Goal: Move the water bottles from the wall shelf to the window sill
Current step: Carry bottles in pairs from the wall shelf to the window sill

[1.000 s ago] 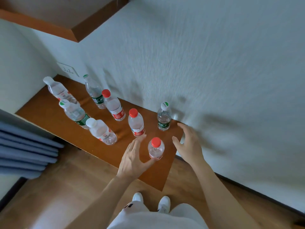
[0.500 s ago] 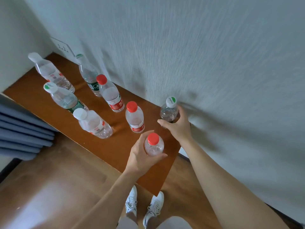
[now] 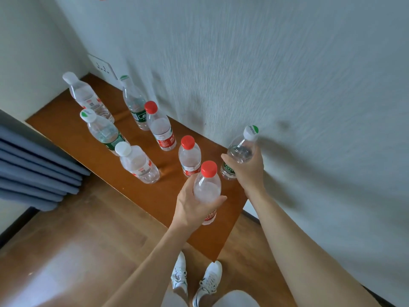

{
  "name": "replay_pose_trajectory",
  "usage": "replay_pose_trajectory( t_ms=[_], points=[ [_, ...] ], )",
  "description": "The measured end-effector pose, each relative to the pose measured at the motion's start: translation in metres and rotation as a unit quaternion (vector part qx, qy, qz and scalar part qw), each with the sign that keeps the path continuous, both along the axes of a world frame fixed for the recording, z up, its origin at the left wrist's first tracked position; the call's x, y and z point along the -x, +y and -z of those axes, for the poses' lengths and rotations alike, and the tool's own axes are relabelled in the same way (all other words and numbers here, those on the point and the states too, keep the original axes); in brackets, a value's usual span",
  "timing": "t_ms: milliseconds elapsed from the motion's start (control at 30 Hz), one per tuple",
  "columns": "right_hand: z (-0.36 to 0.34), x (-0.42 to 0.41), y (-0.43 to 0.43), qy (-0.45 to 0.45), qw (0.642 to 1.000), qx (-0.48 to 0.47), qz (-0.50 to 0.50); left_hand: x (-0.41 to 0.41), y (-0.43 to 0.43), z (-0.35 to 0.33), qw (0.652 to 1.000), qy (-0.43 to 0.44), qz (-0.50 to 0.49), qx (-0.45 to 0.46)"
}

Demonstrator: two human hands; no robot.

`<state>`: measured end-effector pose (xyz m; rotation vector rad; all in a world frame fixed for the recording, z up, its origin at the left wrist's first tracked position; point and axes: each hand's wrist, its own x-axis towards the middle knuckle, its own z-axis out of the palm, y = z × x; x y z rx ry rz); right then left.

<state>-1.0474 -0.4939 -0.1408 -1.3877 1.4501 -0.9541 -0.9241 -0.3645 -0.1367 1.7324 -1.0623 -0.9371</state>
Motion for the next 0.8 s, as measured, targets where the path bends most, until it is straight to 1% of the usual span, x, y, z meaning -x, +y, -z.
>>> replay_pose_trajectory(
  t_ms=[200,467,667,800],
  points=[
    [-0.07,0.015,0.028,-0.011,0.995,0.096,0.004,-0.004,0.002,-0.051,0.999,-0.004,0.01,0.037],
    [-0.147,0.035,0.073,-0.074,0.987,0.133,0.046,-0.015,0.0,-0.114,0.994,-0.008,0.026,0.108],
    [-0.167,0.034,0.096,-0.076,0.987,0.137,0.036,-0.027,0.008,-0.138,0.989,-0.017,0.004,0.145],
    [-0.163,0.023,0.104,-0.071,0.988,0.132,0.034,-0.04,0.011,-0.137,0.991,-0.018,-0.012,0.131]
  ],
)
